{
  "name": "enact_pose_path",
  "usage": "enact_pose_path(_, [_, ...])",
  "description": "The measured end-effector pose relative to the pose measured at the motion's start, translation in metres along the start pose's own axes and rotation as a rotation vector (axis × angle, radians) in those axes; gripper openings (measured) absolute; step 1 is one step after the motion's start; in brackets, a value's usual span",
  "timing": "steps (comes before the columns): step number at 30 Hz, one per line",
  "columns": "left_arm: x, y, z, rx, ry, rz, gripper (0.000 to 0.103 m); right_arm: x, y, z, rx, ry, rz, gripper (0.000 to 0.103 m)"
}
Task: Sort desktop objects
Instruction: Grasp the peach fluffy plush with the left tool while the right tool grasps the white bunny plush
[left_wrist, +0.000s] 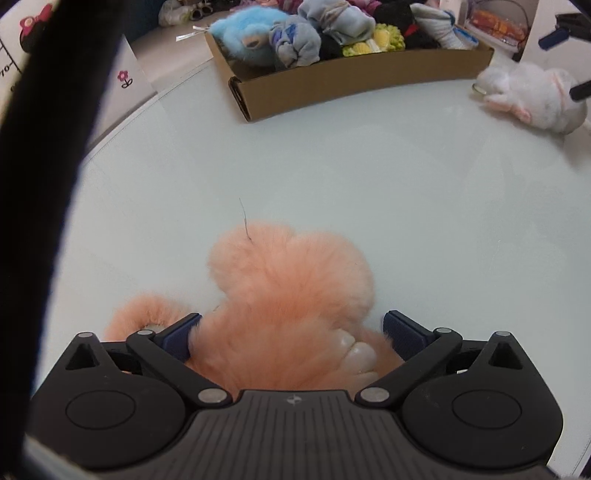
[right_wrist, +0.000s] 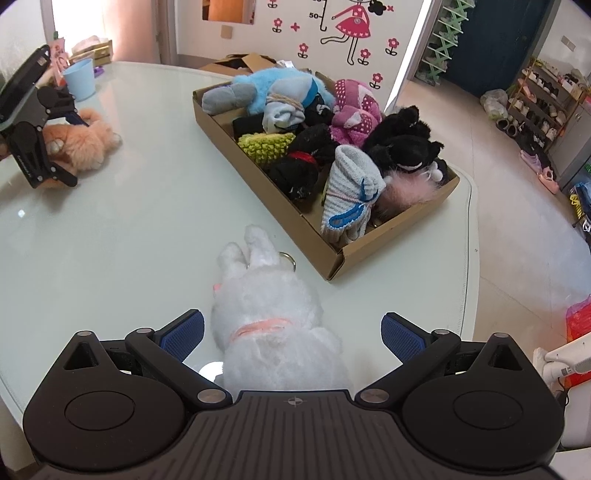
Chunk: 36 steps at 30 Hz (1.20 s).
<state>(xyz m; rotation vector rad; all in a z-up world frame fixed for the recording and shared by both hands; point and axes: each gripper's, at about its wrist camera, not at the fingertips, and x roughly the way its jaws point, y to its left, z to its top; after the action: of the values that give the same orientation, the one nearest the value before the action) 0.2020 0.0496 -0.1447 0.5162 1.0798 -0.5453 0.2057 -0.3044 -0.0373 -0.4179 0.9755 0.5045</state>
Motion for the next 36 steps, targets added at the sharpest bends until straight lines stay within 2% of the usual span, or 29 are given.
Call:
enact_pose_path(8, [-0.007, 0.004, -0.012, -0.07, -0.009, -0.019, 0.103, 0.019, 0.003, 0.0, -0.03, 0.05, 0.002, 0.103])
enact_pose_path(13, [-0.013, 0.007, -0.024, -0.12, -0.029, -0.054, 0.098, 0.037, 0.009, -0.001, -0.068, 0.107, 0.02, 0.103])
enact_pose_path(21, [-0.022, 0.004, -0.037, -0.148, -0.036, -0.059, 0.096, 0.06, 0.019, -0.001, -0.097, 0.186, 0.022, 0.103])
enact_pose_path(23, [-0.027, 0.002, -0.04, -0.147, -0.048, -0.056, 0.086, 0.066, 0.021, -0.004, -0.091, 0.212, 0.025, 0.1])
enact_pose_path(25, [-0.035, 0.003, -0.042, -0.177, -0.073, -0.042, 0.05, 0.067, 0.022, -0.006, -0.069, 0.203, 0.048, 0.096])
enact_pose_path(28, [-0.039, 0.002, -0.043, -0.175, -0.063, -0.032, 0.046, 0.062, 0.02, -0.005, -0.005, 0.185, 0.107, 0.067])
enact_pose_path(32, [-0.041, 0.005, -0.039, -0.176, -0.077, -0.02, 0.042, 0.057, 0.027, -0.007, 0.001, 0.182, 0.092, 0.065])
enact_pose_path(36, [-0.046, -0.003, -0.043, -0.178, -0.092, -0.011, 0.04, 0.049, 0.027, -0.01, 0.038, 0.147, 0.115, 0.064])
